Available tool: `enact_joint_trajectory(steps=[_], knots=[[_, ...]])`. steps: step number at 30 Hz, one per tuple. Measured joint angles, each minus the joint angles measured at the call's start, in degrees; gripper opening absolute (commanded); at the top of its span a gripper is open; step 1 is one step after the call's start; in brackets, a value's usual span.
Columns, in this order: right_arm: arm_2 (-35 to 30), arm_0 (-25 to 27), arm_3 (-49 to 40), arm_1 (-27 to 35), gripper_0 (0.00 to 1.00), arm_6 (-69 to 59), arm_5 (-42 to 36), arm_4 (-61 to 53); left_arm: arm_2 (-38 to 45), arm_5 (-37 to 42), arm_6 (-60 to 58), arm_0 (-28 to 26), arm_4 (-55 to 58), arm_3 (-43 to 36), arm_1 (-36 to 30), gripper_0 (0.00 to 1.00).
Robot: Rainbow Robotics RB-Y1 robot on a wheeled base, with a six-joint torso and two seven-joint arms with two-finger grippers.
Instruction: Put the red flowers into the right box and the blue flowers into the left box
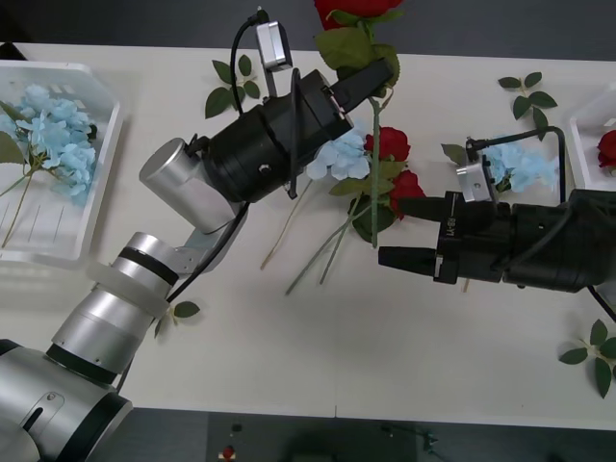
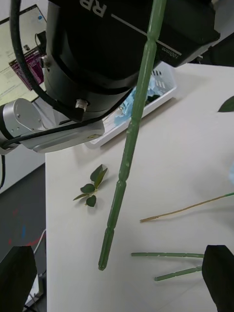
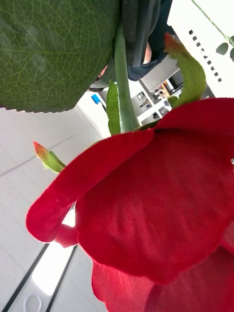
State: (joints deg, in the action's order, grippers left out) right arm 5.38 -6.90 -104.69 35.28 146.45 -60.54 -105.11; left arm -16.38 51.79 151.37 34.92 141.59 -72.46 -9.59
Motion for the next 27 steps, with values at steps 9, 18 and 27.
enact_joint_trajectory(steps=[9,18,27], knots=[[-0.8,-3.6,4.6,-5.3,1.00,0.0,0.1,-0.2,-0.5,-0.6,0.0,0.0,-0.9,0.0,0.0,0.00],[2.4,-6.2,8.0,-5.7,1.00,0.0,2.3,-4.8,-0.5,-1.1,0.0,0.0,-0.9,0.0,0.0,0.00],[3.2,-6.3,8.2,-5.7,0.89,0.0,3.4,-6.8,-0.5,-1.4,0.0,0.0,-1.2,0.0,0.0,0.00]])
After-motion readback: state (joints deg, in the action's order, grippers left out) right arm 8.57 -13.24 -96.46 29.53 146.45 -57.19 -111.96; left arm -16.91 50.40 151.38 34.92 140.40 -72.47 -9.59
